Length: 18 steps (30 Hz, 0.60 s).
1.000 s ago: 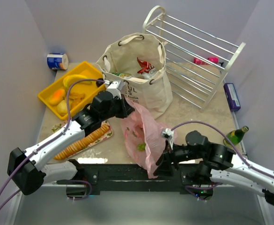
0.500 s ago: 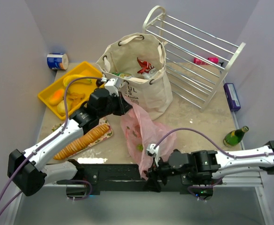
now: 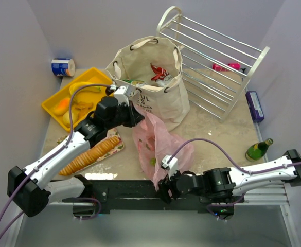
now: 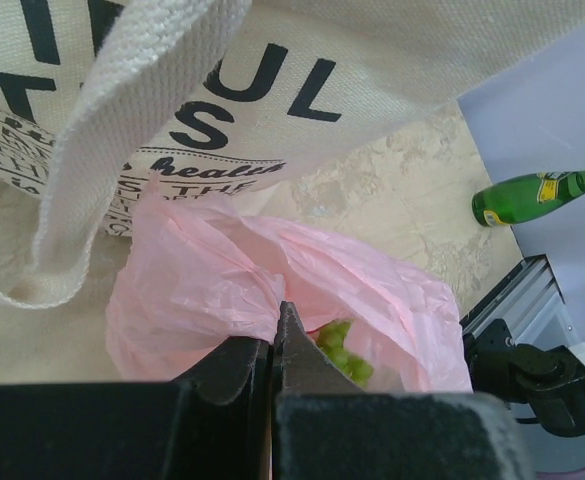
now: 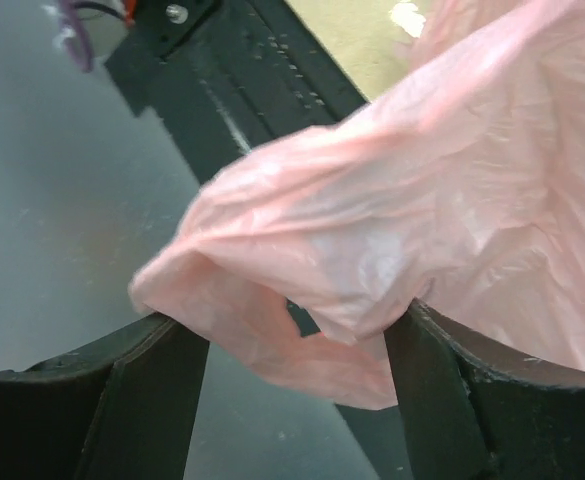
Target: Place the mixed food into the grocery bags and tie them
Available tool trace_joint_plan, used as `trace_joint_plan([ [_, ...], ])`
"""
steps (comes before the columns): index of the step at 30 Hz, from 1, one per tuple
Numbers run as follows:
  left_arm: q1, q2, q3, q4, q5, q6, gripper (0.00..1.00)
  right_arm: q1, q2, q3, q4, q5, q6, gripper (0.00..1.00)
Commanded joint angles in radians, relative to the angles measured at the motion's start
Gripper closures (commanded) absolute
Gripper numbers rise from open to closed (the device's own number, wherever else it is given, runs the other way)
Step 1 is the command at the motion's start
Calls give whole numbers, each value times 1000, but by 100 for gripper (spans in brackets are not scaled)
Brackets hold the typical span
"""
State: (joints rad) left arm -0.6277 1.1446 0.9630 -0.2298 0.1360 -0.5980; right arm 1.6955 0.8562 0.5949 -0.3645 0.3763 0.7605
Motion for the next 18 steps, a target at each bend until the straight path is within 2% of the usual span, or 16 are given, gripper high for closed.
trace_joint_plan([
  [1, 11, -45, 42, 1, 16, 35, 100, 7, 44, 52, -68, 145, 13, 45],
  [2, 13, -49, 40, 0, 14, 40, 100, 7, 49, 93, -106, 174, 23, 53],
  [3, 13, -54, 40, -6, 13, 41, 100, 7, 46, 117, -141, 224, 25, 72],
  [6, 16, -72, 46, -14, 10, 52, 100, 7, 18, 241, -302, 364, 26, 100],
  [7, 16, -80, 51, -20, 8, 56, 100, 7, -6, 284, -398, 401, 29, 100],
  [11, 17, -106, 140, -103, -51, 105, 100, 7, -49, 575, -609, 587, -15, 100],
  [14, 17, -118, 224, -161, -85, 138, 100, 7, -89, 695, -672, 699, -65, 100],
  [18, 17, -134, 299, -201, -99, 153, 100, 7, -161, 706, -674, 795, -92, 100],
])
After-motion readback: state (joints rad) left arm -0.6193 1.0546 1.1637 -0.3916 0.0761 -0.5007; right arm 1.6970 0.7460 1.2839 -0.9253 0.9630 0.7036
